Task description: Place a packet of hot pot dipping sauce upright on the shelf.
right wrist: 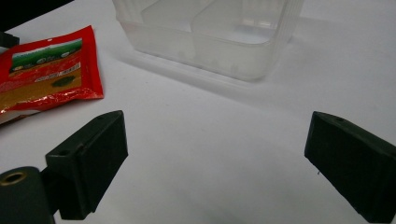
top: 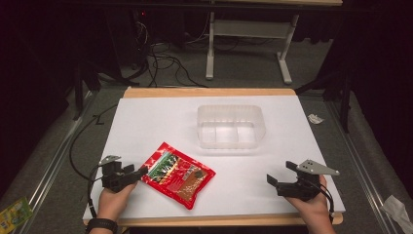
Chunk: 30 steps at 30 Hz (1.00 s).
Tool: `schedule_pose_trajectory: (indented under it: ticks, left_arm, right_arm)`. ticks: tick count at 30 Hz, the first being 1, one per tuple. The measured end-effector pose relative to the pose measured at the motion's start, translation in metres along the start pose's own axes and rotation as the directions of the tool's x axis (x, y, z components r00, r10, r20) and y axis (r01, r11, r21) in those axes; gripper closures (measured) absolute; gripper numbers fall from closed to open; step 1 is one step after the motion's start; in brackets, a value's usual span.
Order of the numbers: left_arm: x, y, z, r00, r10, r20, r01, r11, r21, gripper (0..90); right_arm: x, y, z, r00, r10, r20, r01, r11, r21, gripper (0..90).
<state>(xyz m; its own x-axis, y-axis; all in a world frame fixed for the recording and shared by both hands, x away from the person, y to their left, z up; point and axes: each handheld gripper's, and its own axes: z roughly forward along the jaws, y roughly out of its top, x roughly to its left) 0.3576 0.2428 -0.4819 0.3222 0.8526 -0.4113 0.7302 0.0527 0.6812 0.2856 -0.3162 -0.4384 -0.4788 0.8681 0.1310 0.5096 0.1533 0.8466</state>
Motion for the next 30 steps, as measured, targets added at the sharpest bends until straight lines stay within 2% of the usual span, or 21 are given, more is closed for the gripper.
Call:
schedule_pose_trajectory:
  ticks: [4, 6, 7, 8, 12, 18, 22, 30]
  left_arm:
    - [0.000, -0.002, 0.000, 0.9993, -0.014, 0.035, 0.014, 0.9998, 0.011, 43.1]
    - [0.000, -0.002, 0.000, 0.9991, -0.012, 0.040, 0.011, 0.9998, 0.013, 44.7]
    - [-0.001, -0.003, 0.000, 0.9988, -0.012, 0.047, 0.012, 0.9998, 0.017, 49.3]
    - [-0.001, -0.003, 0.001, 0.9987, -0.008, 0.050, 0.007, 0.9997, 0.022, 49.3]
    - [-0.001, -0.003, 0.001, 0.9979, -0.006, 0.065, 0.004, 0.9993, 0.037, 58.4]
    - [-0.001, -0.002, -0.003, 0.9950, -0.016, 0.099, 0.016, 0.9999, 0.003, 65.8]
    - [-0.007, 0.000, -0.008, 0.9913, 0.006, 0.132, -0.002, 0.9995, -0.032, 69.3]
    - [-0.022, 0.003, -0.011, 0.9838, 0.065, 0.167, -0.057, 0.9970, -0.053, 70.2]
  right_arm:
    - [0.001, 0.000, 0.000, 1.0000, -0.001, 0.000, 0.001, 1.000, 0.001, 6.5]
    - [0.001, 0.000, 0.000, 1.0000, -0.001, -0.001, 0.001, 1.000, 0.001, 6.6]
    - [0.001, 0.000, 0.000, 1.0000, -0.005, -0.002, 0.005, 1.000, 0.001, 6.7]
    - [0.001, 0.000, 0.000, 1.0000, -0.005, -0.002, 0.005, 1.000, 0.001, 6.7]
    - [0.001, 0.000, 0.001, 1.0000, 0.000, -0.002, 0.000, 1.000, 0.002, 7.0]
    - [0.000, 0.000, 0.000, 1.0000, 0.000, 0.000, 0.000, 1.000, 0.002, 7.2]
    - [0.000, 0.000, 0.000, 1.0000, 0.001, 0.000, -0.001, 1.000, 0.002, 7.3]
    - [0.001, -0.001, 0.002, 1.0000, -0.005, -0.001, 0.005, 1.000, 0.007, 7.5]
